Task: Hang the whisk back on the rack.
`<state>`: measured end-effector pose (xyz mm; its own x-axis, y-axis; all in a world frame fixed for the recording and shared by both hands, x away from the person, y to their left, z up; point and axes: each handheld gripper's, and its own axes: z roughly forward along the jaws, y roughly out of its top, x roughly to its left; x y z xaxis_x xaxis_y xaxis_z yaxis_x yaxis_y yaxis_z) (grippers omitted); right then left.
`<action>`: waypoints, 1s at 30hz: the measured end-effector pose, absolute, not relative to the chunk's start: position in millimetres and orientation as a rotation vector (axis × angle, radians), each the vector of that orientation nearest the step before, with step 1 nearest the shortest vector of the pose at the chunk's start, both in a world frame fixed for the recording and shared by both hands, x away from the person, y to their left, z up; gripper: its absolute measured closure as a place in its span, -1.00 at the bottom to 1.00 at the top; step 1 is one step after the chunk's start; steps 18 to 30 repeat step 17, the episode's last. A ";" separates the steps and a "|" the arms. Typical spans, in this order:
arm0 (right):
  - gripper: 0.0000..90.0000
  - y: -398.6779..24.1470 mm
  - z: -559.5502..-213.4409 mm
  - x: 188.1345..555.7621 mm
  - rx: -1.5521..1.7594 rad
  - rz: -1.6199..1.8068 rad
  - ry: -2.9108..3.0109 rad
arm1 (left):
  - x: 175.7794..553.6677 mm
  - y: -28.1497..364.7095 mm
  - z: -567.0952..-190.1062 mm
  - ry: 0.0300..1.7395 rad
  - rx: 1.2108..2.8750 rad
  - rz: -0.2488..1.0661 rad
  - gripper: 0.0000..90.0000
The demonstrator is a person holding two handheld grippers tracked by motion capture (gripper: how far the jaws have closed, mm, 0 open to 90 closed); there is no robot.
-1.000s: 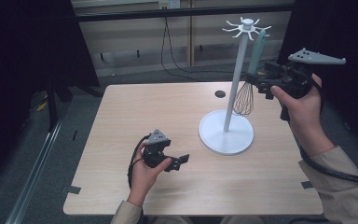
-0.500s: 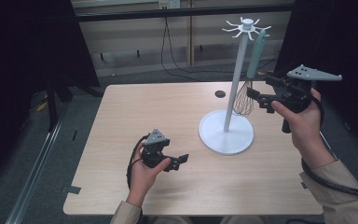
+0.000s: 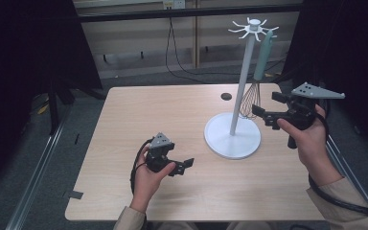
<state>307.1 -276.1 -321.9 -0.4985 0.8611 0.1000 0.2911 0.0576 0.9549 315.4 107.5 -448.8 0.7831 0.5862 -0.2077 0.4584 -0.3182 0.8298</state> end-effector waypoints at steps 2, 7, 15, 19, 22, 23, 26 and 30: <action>-0.80 -276.7 -325.8 305.4 1.151 1.464 1.830 | 315.3 107.4 -448.7 0.781 1.968 0.159 -0.93; -0.82 -277.0 -337.1 299.9 1.159 1.465 1.827 | 315.3 107.1 -449.5 0.777 1.970 0.154 -0.93; -0.84 -276.2 -356.2 292.6 1.172 1.467 1.845 | 314.9 106.2 -449.9 0.780 1.966 0.155 -0.93; -0.84 -275.7 -360.7 290.9 1.175 1.466 1.844 | 315.6 106.1 -449.5 0.778 1.967 0.153 -0.93; -0.84 -275.7 -360.7 290.9 1.175 1.466 1.844 | 315.6 106.1 -449.5 0.778 1.967 0.153 -0.93; -0.84 -275.7 -360.7 290.9 1.175 1.466 1.844 | 315.6 106.1 -449.5 0.778 1.967 0.153 -0.93; -0.84 -275.7 -360.7 290.9 1.175 1.466 1.844 | 315.6 106.1 -449.5 0.778 1.967 0.153 -0.93; -0.84 -275.7 -360.7 290.9 1.175 1.466 1.844 | 315.6 106.1 -449.5 0.778 1.967 0.153 -0.93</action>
